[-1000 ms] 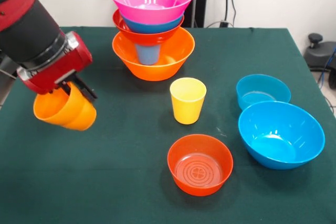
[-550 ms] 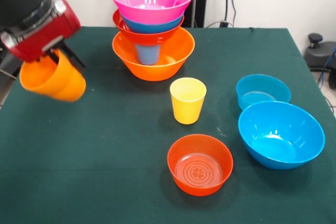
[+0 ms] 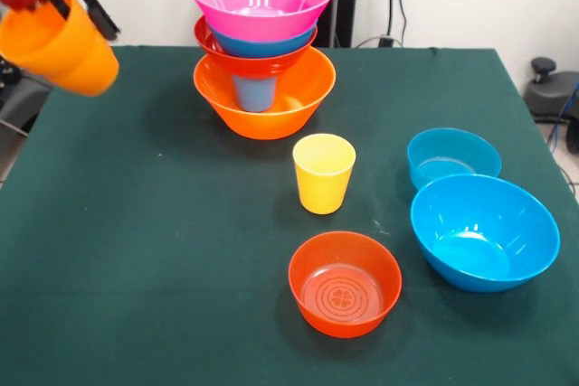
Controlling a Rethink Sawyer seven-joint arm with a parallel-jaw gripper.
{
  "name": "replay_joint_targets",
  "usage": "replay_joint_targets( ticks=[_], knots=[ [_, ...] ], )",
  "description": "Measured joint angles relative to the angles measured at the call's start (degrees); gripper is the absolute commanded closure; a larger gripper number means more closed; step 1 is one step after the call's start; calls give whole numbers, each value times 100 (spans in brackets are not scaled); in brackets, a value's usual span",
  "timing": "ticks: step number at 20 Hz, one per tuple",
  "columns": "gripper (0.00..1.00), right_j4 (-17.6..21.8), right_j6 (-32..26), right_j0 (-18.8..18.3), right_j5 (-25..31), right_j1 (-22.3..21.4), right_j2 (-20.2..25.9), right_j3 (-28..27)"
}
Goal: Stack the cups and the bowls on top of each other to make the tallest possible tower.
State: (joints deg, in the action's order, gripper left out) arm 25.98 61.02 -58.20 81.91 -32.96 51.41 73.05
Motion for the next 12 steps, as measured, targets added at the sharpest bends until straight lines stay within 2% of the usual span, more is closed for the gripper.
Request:
replay_joint_targets(
  ticks=[3, 10, 12],
  knots=[
    [100, 6, 0, -108, -288, -323, 49, 252],
    [100, 25, 0, -263, -1544, -1023, 84, 942],
    [100, 25, 0, -263, -1732, -1129, 84, 1057]
  ],
)
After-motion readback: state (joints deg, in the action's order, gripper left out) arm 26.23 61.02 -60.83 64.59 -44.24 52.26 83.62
